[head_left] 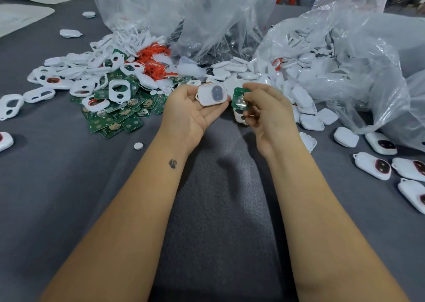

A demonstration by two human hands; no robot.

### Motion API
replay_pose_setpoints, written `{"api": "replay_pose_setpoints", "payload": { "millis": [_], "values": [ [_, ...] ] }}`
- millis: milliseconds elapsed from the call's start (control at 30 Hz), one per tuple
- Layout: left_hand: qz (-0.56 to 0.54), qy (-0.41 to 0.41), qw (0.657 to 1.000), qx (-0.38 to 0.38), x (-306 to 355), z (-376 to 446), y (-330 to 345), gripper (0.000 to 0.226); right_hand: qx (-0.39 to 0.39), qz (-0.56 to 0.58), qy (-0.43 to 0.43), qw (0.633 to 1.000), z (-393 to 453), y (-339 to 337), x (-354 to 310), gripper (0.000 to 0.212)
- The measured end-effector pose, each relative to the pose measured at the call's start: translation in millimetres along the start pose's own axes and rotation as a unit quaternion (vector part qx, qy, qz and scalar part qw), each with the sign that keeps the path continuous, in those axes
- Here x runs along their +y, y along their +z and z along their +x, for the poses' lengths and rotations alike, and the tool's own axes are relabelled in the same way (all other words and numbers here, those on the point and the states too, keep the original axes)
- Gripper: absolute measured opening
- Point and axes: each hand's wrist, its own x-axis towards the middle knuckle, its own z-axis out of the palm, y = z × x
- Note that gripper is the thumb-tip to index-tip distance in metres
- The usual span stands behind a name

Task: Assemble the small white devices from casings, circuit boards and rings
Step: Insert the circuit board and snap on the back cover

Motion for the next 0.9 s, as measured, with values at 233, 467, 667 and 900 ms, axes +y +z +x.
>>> {"api": "replay_pose_setpoints", "payload": {
  "millis": [233, 467, 667, 900],
  "values": [
    [0.030, -0.042, 0.999, 0.000, -3.4, -1.5, 1.4, 0.036, 0.017, -0.012, -0.072, 0.997, -1.5, 2.1, -1.3, 0.020],
    [0.068, -0.068, 0.995, -0.021, -6.1, -1.4, 1.8, 0.029, 0.031, -0.122, -0.089, 0.988, -1.7, 10.3, 6.3, 0.015],
    [0.053, -0.074, 0.995, -0.036, -8.4, -1.3, 2.3, 0.029, 0.067, -0.205, -0.116, 0.969, 1.2, 11.2, 11.6, 0.015],
    [0.072, -0.078, 0.993, -0.044, -7.8, -2.0, 2.2, 0.034, 0.062, -0.226, -0.116, 0.965, 0.5, 13.8, 12.4, 0.018]
  ]
}}
